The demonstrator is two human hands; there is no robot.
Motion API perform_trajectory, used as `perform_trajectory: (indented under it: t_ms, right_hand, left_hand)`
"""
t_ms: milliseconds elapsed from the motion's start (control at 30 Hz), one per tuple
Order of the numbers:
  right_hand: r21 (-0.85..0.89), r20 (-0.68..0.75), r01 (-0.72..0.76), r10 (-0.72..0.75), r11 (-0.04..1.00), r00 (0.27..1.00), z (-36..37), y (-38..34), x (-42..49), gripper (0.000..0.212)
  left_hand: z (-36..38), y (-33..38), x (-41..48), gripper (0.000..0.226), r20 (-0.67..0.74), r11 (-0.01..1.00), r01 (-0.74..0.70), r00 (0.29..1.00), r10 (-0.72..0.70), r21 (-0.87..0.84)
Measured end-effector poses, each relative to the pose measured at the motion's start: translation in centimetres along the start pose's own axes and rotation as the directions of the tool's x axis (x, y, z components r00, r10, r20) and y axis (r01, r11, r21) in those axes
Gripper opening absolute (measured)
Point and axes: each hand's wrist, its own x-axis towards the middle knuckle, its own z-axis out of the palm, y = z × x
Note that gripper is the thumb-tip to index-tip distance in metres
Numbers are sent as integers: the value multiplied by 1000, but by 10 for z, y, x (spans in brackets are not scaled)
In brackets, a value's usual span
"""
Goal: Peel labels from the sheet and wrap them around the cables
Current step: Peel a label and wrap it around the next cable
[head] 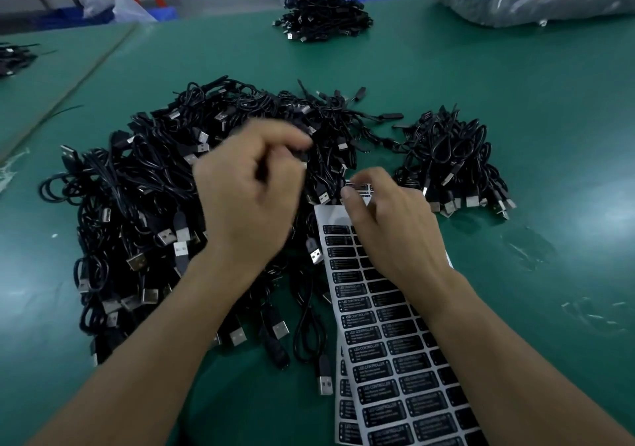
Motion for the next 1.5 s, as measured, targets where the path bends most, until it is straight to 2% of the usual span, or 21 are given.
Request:
perform_trajectory:
  t_ms: [67, 167, 233, 300, 333, 400, 467, 500, 567, 633, 700, 800, 867, 933, 967, 1033, 1133, 1233, 1367, 1433, 1500]
  right_hand:
    - [63, -40, 40, -37, 997, 999, -3, 1, 0, 46]
    - [95, 8, 145, -147, 985, 989, -6, 0, -2, 66]
    - [85, -8, 193, -193, 978, 981, -5, 1, -3, 59]
    - [124, -96, 204, -193, 971, 976, -1, 5, -2, 37]
    - [146, -142, 201, -180, 969, 973, 1, 7, -2, 30]
    - [163, -226, 218, -179, 962, 957, 2, 10, -2, 23]
    - [146, -289, 264, -214, 953, 933, 2, 10, -2, 20]
    - [120, -291, 296, -251, 948, 923, 2, 10, -2, 19]
    - [98, -231, 356, -327, 929, 916, 1, 8, -4, 26]
    - [127, -143, 411, -394, 903, 908, -2, 5, -6, 29]
    - [128, -85, 465, -457, 876, 885, -5, 2, -6, 29]
    - [156, -6, 500, -505, 852, 863, -6, -1, -6, 34]
    - [178, 32, 499, -512, 848, 858, -7, -2, -7, 51]
    - [231, 24, 450, -467, 863, 884, -6, -1, -7, 67]
    - [263, 13, 398, -416, 879, 909, -6, 0, -7, 67]
    - [282, 20, 280, -298, 918, 954, -6, 2, -5, 55]
    - [55, 108, 189, -194, 980, 975, -8, 11, -2, 34]
    - [-142, 185, 153, -125, 978, 975, -9, 15, -1, 41]
    - [-203, 234, 119, -70, 972, 970, -13, 14, -2, 68]
    - [-211, 248, 134, -80, 968, 965, -14, 15, -2, 64]
    - [-198, 222, 136, -90, 971, 971, -15, 16, -2, 49]
  left_hand:
    - [2, 5, -14, 27, 145, 980, -193, 972, 185, 39]
    - [10, 11, -33, 26, 263, 949, -314, 913, 311, -33]
    - [15, 12, -41, 23, 347, 936, -343, 871, 349, -80]
    - [14, 11, -44, 22, 436, 947, -303, 841, 320, -111]
    - [12, 9, -44, 21, 460, 963, -236, 846, 270, -133]
    - [8, 6, -40, 21, 427, 982, -26, 898, 105, -189]
    - [7, 2, -34, 27, 334, 944, 245, 928, -162, -223]
    - [8, 0, -31, 34, 312, 896, 390, 896, -315, -213]
    - [10, -6, -25, 42, 323, 763, 632, 756, -569, -136]
    - [8, -11, -19, 40, 345, 638, 761, 635, -691, -122]
    - [7, -12, -14, 39, 359, 590, 795, 596, -718, -140]
    - [7, -10, -11, 35, 371, 577, 800, 592, -716, -163]
    - [8, -8, -10, 32, 379, 562, 803, 592, -712, -199]
    - [6, -7, -8, 34, 380, 549, 799, 600, -704, -244]
    - [4, -7, -7, 38, 368, 544, 800, 599, -711, -253]
    - [1, -8, -5, 45, 325, 522, 810, 586, -742, -267]
    - [-2, -9, -2, 41, 330, 478, 819, 567, -754, -317]
    - [-5, -8, 1, 38, 355, 528, 798, 603, -715, -291]
    - [-8, -7, 6, 37, 345, 592, 775, 629, -696, -219]
    - [-8, -7, 7, 44, 353, 627, 759, 642, -680, -173]
    - [-7, -8, 5, 51, 379, 655, 744, 648, -661, -130]
